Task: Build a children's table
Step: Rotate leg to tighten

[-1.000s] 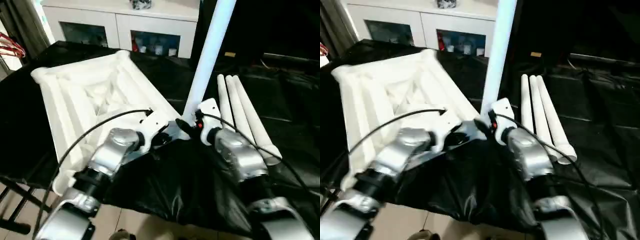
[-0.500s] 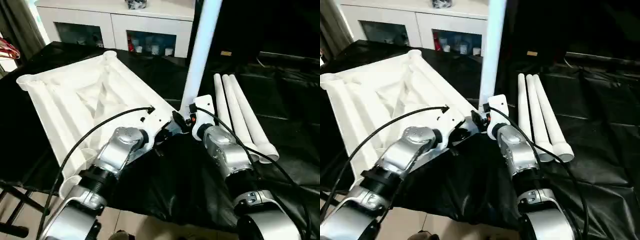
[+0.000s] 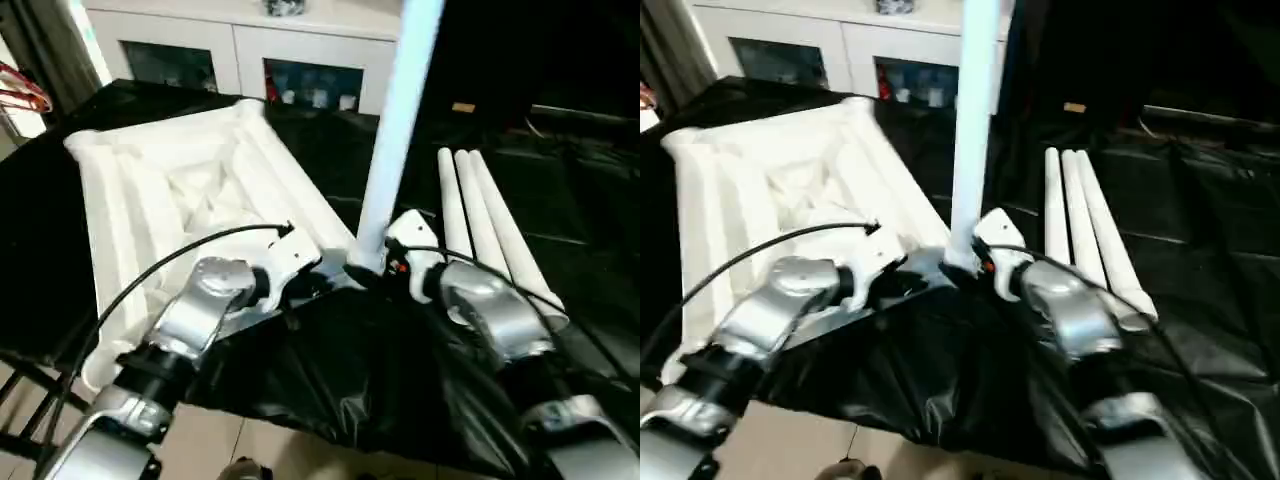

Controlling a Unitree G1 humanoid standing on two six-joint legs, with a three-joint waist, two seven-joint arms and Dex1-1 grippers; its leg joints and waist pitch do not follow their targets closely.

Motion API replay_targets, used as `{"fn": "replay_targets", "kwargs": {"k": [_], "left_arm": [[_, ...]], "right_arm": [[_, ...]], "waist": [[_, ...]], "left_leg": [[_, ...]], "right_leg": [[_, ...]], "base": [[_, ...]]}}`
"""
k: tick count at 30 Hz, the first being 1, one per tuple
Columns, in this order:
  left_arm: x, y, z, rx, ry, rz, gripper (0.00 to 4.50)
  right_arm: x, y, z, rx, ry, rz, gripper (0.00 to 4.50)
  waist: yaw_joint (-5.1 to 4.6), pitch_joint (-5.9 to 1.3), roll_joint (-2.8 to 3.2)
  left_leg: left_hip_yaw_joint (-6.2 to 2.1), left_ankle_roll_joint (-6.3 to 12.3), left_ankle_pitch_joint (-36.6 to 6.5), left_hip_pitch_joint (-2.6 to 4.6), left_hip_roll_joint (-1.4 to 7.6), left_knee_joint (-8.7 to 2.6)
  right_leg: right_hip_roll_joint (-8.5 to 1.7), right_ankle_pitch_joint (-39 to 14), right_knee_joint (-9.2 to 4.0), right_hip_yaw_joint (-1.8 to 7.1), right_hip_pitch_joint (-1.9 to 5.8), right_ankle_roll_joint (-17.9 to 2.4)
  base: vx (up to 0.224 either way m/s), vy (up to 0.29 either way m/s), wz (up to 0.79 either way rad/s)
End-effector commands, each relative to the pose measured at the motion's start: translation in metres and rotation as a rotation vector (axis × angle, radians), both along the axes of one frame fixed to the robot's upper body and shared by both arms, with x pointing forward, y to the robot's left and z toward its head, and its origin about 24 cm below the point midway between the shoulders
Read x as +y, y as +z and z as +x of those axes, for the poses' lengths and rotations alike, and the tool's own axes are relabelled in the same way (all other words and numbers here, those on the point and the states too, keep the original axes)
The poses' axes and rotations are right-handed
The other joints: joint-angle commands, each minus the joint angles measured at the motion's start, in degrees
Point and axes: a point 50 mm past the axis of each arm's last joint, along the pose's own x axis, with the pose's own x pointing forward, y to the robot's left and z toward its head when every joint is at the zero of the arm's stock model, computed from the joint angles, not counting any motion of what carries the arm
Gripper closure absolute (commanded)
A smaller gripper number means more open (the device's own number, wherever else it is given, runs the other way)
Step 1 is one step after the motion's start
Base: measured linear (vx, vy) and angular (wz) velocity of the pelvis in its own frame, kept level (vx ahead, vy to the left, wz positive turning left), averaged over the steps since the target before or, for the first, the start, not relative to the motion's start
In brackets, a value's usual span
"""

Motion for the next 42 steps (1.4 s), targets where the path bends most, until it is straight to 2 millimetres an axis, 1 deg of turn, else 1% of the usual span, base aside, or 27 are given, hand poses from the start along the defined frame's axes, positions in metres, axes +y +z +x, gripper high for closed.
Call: {"fn": "replay_targets", "kwargs": {"k": [1,3,4,5,9,11,13,18,19,22,23,24,25,27,28,29,30,31,33,34,35,36,37,38,39,40,42], "left_arm": [[-0.013,0.020,-0.001,-0.076,-0.100,-0.061,4.50],[-0.011,0.019,-0.001,-0.071,-0.112,-0.053,4.50],[-0.010,0.019,-0.001,-0.069,-0.117,-0.050,4.50],[-0.010,0.019,-0.002,-0.068,-0.120,-0.048,4.50],[-0.007,0.018,-0.002,-0.063,-0.131,-0.040,4.50],[-0.006,0.018,-0.002,-0.059,-0.133,-0.038,4.50],[-0.006,0.017,-0.002,-0.057,-0.132,-0.037,4.50],[-0.005,0.016,-0.002,-0.050,-0.126,-0.036,4.50],[-0.005,0.015,-0.001,-0.048,-0.116,-0.039,4.50],[-0.006,0.014,0.001,-0.042,-0.078,-0.043,4.50],[-0.012,0.011,0.010,-0.050,0.026,-0.037,4.50],[-0.012,0.011,0.010,-0.050,0.026,-0.037,4.50],[-0.015,0.010,0.014,-0.057,0.063,-0.033,4.50],[-0.024,0.010,0.023,-0.076,0.171,-0.047,4.50],[-0.038,0.010,0.028,-0.071,0.244,-0.075,4.50],[-0.038,0.010,0.028,-0.071,0.244,-0.075,4.50],[-0.042,0.010,0.029,-0.069,0.259,-0.082,4.50],[-0.049,0.010,0.030,-0.067,0.270,-0.090,4.50],[-0.058,0.011,0.030,-0.066,0.280,-0.099,4.50],[-0.064,0.013,0.030,-0.070,0.272,-0.108,4.50],[-0.064,0.013,0.030,-0.071,0.272,-0.108,4.50],[-0.065,0.013,0.030,-0.070,0.267,-0.115,4.50],[-0.066,0.014,0.029,-0.073,0.256,-0.118,4.50],[-0.065,0.014,0.027,-0.078,0.220,-0.122,4.50],[-0.065,0.014,0.027,-0.078,0.220,-0.122,4.50],[-0.062,0.014,0.024,-0.084,0.183,-0.124,4.50],[-0.059,0.014,0.021,-0.083,0.155,-0.126,4.50]], "right_arm": [[0.001,0.006,-0.002,-0.005,0.034,0.010,0.81],[0.001,0.006,-0.005,-0.001,0.060,0.007,0.81],[0.001,0.006,-0.006,0.001,0.068,0.005,0.95],[0.001,0.006,-0.007,0.004,0.072,0.007,0.95],[0.004,0.003,-0.010,0.020,0.090,0.005,1.37],[0.005,0.003,-0.010,0.025,0.092,0.009,1.53],[0.006,0.002,-0.011,0.027,0.094,0.010,1.68],[0.009,0.001,-0.011,0.039,0.076,0.032,1.78],[0.009,0.001,-0.011,0.046,0.055,0.048,1.78],[0.010,-0.002,-0.007,0.049,-0.013,0.065,1.78],[0.015,-0.009,-0.001,0.042,-0.133,0.064,1.78],[0.015,-0.009,-0.001,0.042,-0.133,0.064,1.78],[0.018,-0.012,0.001,0.039,-0.177,0.057,1.78],[0.026,-0.018,0.004,0.040,-0.247,0.046,1.79],[0.037,-0.022,0.010,0.048,-0.349,0.062,1.79],[0.037,-0.022,0.010,0.048,-0.349,0.062,1.79],[0.041,-0.022,0.011,0.055,-0.378,0.070,1.79],[0.047,-0.022,0.012,0.060,-0.399,0.085,1.79],[0.057,-0.021,0.014,0.071,-0.405,0.120,1.79],[0.062,-0.020,0.015,0.081,-0.406,0.149,1.79],[0.062,-0.020,0.016,0.081,-0.406,0.152,1.24],[0.064,-0.018,0.016,0.089,-0.399,0.169,1.10],[0.065,-0.017,0.017,0.092,-0.391,0.179,1.10],[0.064,-0.014,0.019,0.071,-0.377,0.173,1.03],[0.064,-0.014,0.019,0.071,-0.377,0.173,0.89],[0.060,-0.012,0.020,0.038,-0.355,0.143,0.74],[0.056,-0.011,0.020,0.023,-0.334,0.123,0.65]], "waist": [[-0.11,-5.04,0.25],[-0.02,-4.94,0.49],[-0.06,-4.96,0.36],[-0.07,-4.98,0.37],[-0.06,-5.10,0.32],[-0.06,-5.08,0.45],[-0.11,-5.06,0.37],[-0.13,-5.06,0.36],[-0.19,-5.02,0.17],[-0.28,-5.03,0.27],[-0.42,-4.97,0.29],[-0.54,-4.85,0.30],[-0.43,-4.94,0.37],[-0.61,-4.91,0.16],[-0.62,-4.89,0.11],[-0.63,-4.80,0.09],[-0.46,-4.93,0.24],[-0.53,-4.95,0.10],[-0.48,-5.07,0.17],[-0.53,-5.08,0.35],[-0.47,-5.12,0.32],[-0.41,-5.16,0.32],[-0.44,-5.18,0.30],[-0.45,-5.22,0.33],[-0.48,-5.21,0.30],[-0.39,-5.28,0.37],[-0.53,-5.24,0.35]], "left_leg": [[-1.22,2.52,-8.6,1.37,3.60,-3.85],[-1.28,2.11,-9.5,1.52,3.61,-3.91],[-1.26,1.94,-9.9,1.49,3.64,-3.94],[-1.31,1.82,-9.9,1.43,3.59,-3.96],[-1.31,1.83,-9.0,1.33,3.56,-3.89],[-1.33,1.84,-8.9,1.34,3.56,-3.87],[-1.32,1.79,-9.1,1.29,3.55,-3.90],[-1.30,1.76,-9.0,1.29,3.52,-3.87],[-1.30,1.78,-9.1,1.29,3.52,-3.91],[-1.33,1.45,-9.1,1.31,3.52,-3.92],[-1.27,1.13,-9.3,1.40,3.52,-3.94],[-1.18,0.95,-9.4,1.38,3.39,-3.93],[-1.32,0.32,-10.3,1.52,3.42,-3.90],[-1.30,-0.22,-10.6,1.62,3.35,-3.98],[-1.28,-0.48,-10.9,1.69,3.23,-3.92],[-1.38,-0.50,-11.0,1.66,3.12,-3.95],[-1.40,-0.35,-11.0,1.64,3.16,-3.93],[-1.32,0.09,-10.5,1.54,3.21,-3.94],[-1.34,0.54,-9.8,1.48,3.15,-3.94],[-1.32,0.80,-9.7,1.40,3.15,-3.91],[-1.31,1.04,-9.6,1.42,3.20,-3.91],[-1.29,1.21,-9.5,1.47,3.24,-3.90],[-1.34,1.55,-8.9,1.29,3.23,-3.94],[-1.32,1.89,-8.7,1.26,3.26,-3.93],[-1.31,1.96,-8.6,1.24,3.25,-3.91],[-1.30,2.07,-8.4,1.26,3.25,-3.87],[-1.30,2.25,-8.1,1.06,3.21,-3.89]], "right_leg": [[-5.80,-10.4,-4.10,3.35,3.02,-11.9],[-5.78,-11.2,-4.22,3.32,2.93,-11.9],[-5.86,-11.4,-4.21,3.34,2.98,-11.8],[-5.89,-11.7,-4.22,3.31,3.04,-11.8],[-5.89,-10.6,-4.11,3.29,3.11,-11.8],[-5.91,-10.5,-4.08,3.27,3.09,-12.0],[-5.89,-10.6,-4.09,3.28,3.13,-12.0],[-5.90,-10.6,-4.10,3.29,3.15,-12.0],[-5.91,-11.1,-4.16,3.29,3.13,-11.9],[-5.92,-11.8,-4.15,3.28,3.01,-11.7],[-5.87,-12.1,-4.23,3.28,2.89,-11.8],[-5.81,-12.6,-4.40,3.30,2.77,-11.7],[-6.08,-14.3,-4.54,3.30,2.87,-11.5],[-5.94,-15.1,-4.63,3.26,2.74,-11.2],[-6.03,-15.9,-4.71,3.28,2.77,-10.9],[-6.14,-17.2,-4.96,3.21,2.81,-10.7],[-6.23,-17.4,-5.02,3.20,2.99,-10.3],[-6.21,-16.7,-4.98,3.29,2.83,-10.1],[-6.09,-15.4,-4.86,3.21,2.92,-10.0],[-6.09,-14.6,-4.80,3.23,2.91,-10.2],[-6.03,-14.1,-4.76,3.20,2.96,-10.1],[-6.07,-13.6,-4.72,3.22,2.93,-10.2],[-6.08,-12.5,-4.54,3.20,3.08,-10.4],[-6.08,-11.8,-4.46,3.17,3.06,-10.5],[-6.08,-11.6,-4.45,3.17,3.08,-10.6],[-6.16,-11.4,-4.40,3.17,3.12,-10.8],[-6.07,-10.9,-4.29,3.13,3.22,-10.9]], "base": [[0.000,0.000,0.00],[0.000,0.000,0.00],[0.000,0.000,0.00],[0.000,0.000,0.00],[0.000,0.000,0.00],[0.000,0.000,0.00],[0.000,0.000,0.00],[0.000,0.000,0.00],[0.000,0.000,0.00],[0.000,0.000,0.00],[0.000,0.000,0.00],[0.000,0.000,0.00],[0.000,0.000,0.00],[0.000,0.000,0.00],[0.000,0.000,0.00],[0.000,0.000,0.00],[0.000,0.000,0.00],[0.000,0.000,0.00],[0.000,0.000,0.00],[0.000,0.000,0.00],[0.000,0.000,0.00],[0.000,0.000,0.00],[0.000,0.000,0.00],[0.000,0.000,0.00],[0.000,0.000,0.00],[0.000,0.000,0.00],[0.000,0.000,0.00]]}}
